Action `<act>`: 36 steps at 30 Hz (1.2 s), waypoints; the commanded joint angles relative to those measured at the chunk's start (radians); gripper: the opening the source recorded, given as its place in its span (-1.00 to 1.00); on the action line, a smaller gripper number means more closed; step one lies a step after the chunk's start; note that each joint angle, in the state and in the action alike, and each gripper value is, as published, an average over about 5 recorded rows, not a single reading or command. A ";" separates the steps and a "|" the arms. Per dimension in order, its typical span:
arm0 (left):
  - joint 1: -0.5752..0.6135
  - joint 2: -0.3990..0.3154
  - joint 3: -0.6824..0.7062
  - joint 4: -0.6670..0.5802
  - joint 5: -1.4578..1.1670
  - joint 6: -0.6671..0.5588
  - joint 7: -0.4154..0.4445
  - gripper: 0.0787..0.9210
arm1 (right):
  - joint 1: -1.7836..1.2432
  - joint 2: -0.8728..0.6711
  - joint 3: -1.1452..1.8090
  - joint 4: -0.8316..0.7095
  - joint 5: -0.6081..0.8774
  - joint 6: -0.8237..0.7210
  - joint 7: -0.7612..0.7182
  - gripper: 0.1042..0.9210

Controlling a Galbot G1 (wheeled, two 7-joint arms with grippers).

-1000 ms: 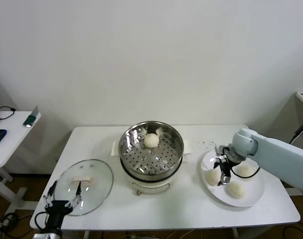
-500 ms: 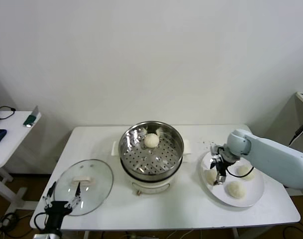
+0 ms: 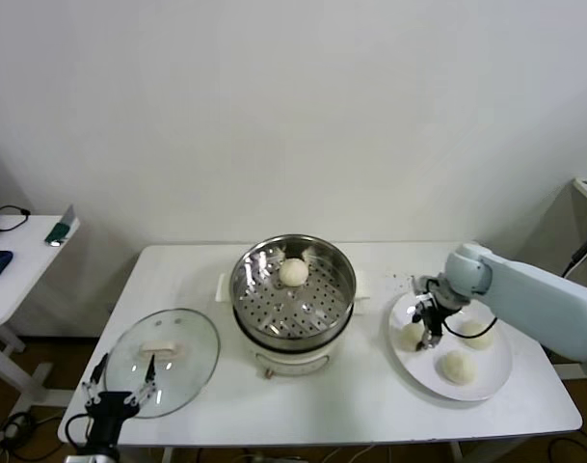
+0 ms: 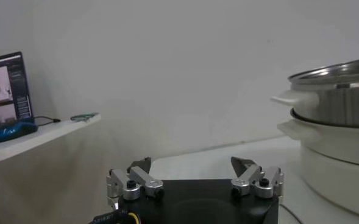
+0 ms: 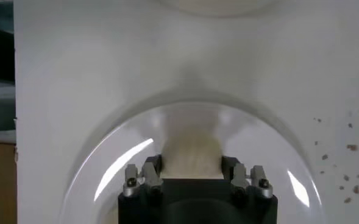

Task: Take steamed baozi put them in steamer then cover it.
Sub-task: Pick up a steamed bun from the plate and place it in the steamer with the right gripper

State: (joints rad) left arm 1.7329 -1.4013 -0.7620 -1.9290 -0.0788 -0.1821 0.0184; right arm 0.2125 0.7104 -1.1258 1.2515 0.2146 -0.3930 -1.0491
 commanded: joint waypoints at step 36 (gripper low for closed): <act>0.019 -0.008 0.047 -0.030 0.036 0.003 -0.002 0.77 | 0.385 0.707 -0.280 -0.130 0.486 -0.180 0.103 0.32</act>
State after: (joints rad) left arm 1.7509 -1.4095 -0.7166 -1.9594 -0.0432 -0.1799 0.0165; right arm 0.6755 1.2990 -1.4086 1.1488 0.6987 -0.5518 -0.9635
